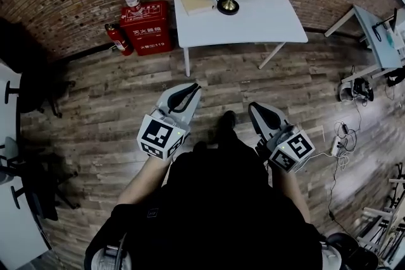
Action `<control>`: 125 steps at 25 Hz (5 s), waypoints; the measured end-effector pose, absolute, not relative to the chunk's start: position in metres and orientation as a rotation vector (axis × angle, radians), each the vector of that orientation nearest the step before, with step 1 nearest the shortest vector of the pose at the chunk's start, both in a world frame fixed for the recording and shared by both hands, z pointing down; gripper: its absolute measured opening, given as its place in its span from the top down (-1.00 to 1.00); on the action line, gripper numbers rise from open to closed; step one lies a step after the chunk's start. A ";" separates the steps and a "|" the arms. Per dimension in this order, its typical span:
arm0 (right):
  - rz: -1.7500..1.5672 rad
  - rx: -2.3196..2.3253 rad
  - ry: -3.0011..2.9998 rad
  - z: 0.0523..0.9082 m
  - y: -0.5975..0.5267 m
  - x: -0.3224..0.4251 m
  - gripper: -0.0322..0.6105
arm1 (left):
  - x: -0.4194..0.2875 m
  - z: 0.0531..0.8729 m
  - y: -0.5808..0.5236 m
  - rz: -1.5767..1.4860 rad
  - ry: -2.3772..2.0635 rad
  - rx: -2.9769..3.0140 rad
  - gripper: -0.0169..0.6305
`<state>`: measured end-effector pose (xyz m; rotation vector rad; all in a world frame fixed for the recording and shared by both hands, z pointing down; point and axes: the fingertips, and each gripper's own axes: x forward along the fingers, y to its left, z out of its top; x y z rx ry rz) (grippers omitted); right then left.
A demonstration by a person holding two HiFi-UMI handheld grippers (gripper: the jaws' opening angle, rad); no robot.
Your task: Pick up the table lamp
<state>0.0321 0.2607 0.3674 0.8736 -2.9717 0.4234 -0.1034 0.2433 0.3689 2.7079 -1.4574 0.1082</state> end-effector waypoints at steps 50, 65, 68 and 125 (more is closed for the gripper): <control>0.210 0.980 -2.846 0.459 -0.236 -0.029 0.85 | -0.143 0.404 -0.232 0.246 -1.547 2.723 0.84; 0.105 1.092 -2.881 0.529 -0.289 -0.041 0.82 | -0.137 0.492 -0.283 0.207 -1.604 2.686 0.84; 0.083 1.124 -2.877 0.540 -0.301 -0.040 0.67 | -0.135 0.506 -0.292 0.215 -1.619 2.678 0.84; -0.166 1.514 -2.953 0.525 -0.411 -0.093 0.61 | -0.158 0.536 -0.376 0.190 -1.824 2.694 0.84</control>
